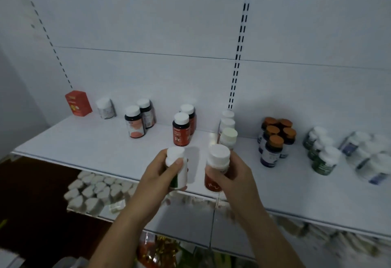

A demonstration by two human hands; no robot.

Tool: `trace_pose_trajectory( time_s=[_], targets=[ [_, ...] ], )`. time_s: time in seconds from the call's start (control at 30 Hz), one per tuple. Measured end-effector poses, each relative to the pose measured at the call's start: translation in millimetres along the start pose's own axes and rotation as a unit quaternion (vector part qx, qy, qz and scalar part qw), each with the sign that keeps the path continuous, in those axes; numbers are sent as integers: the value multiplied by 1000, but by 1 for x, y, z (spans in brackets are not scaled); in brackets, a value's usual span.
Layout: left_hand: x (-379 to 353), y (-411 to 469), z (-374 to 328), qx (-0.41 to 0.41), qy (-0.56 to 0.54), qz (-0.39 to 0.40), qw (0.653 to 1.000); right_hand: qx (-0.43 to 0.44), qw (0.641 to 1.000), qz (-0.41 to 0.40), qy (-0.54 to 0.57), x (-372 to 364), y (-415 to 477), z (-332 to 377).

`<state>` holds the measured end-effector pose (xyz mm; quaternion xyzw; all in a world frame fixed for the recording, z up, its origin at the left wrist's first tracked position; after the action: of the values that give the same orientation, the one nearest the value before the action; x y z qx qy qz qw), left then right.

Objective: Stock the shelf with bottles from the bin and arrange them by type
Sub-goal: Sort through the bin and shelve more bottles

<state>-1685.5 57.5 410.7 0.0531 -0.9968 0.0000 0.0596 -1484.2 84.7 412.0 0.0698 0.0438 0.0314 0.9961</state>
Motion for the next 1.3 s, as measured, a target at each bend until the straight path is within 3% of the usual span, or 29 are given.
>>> trace_pose_trajectory(
  time_s=[0.17, 0.33, 0.8, 1.0, 1.3],
  targets=[
    [-9, 22, 1, -7, -16, 34, 999, 50, 991, -126, -17, 48, 21, 8],
    [-13, 32, 4, -15, -13, 62, 998, 30, 978, -208, -11, 73, 35, -18],
    [-23, 53, 20, 44, -93, 60, 993, -43, 971, -233, -25, 73, 43, -56],
    [-27, 50, 25, 54, -96, 53, 992, -24, 968, -241, -72, 72, 26, -59],
    [-28, 48, 25, 38, -86, 46, 995, -40, 972, -146, -180, 64, 47, -69]
  ],
)
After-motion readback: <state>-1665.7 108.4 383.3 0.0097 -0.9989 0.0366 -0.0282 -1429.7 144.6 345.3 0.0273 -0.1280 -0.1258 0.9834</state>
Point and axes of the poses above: each hand's wrist, its own y-axis towards the middle knuckle, its own x-axis out of the back of the hand, z = x × y, the point moved 8 cm from there along y, towards the middle knuckle, and after that the axes turned 10 degrees about y, right-handed, at the moved point
